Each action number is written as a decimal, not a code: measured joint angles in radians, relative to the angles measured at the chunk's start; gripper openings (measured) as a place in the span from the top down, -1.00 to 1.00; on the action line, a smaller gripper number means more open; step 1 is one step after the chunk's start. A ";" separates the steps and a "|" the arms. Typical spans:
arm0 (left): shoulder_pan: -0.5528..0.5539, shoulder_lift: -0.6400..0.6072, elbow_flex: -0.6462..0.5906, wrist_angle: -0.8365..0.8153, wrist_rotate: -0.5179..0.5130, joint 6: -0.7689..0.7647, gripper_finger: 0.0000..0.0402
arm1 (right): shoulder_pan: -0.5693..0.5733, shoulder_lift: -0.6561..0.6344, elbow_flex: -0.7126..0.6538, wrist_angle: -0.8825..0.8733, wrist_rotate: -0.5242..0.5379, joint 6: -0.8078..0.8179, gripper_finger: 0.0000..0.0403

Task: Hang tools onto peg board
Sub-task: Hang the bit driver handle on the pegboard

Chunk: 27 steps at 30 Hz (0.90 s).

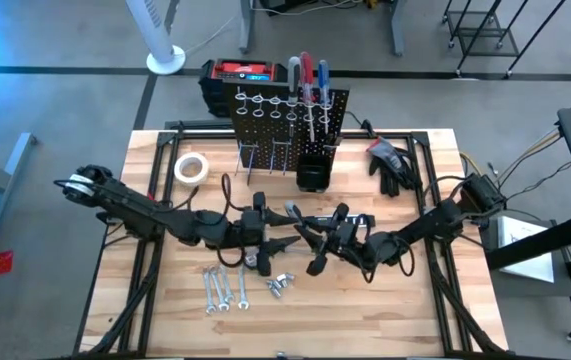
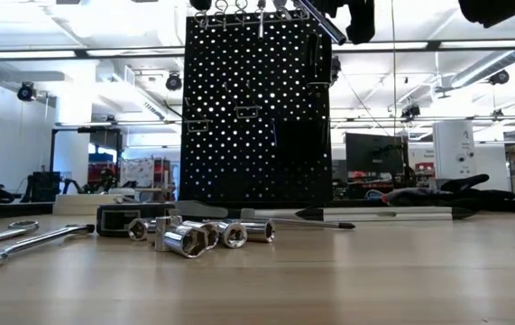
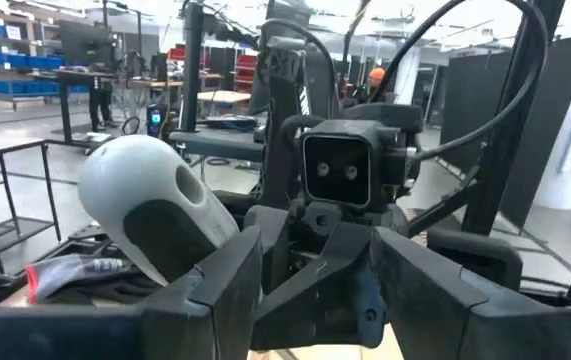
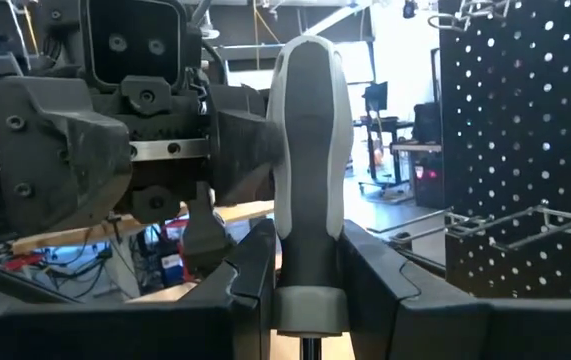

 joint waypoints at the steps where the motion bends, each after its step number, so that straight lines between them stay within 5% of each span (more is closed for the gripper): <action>1: 0.000 -0.004 0.001 -0.007 0.000 -0.002 0.10 | 0.001 0.000 0.000 0.004 -0.004 -0.008 0.65; 22: -0.009 -0.046 -0.014 -0.001 -0.072 -0.004 0.10 | 0.051 -0.001 -0.012 0.173 -0.017 -0.244 0.65; 27: 0.000 -0.046 -0.010 0.024 0.097 0.015 0.10 | 0.046 0.004 -0.013 0.159 -0.004 -0.223 0.65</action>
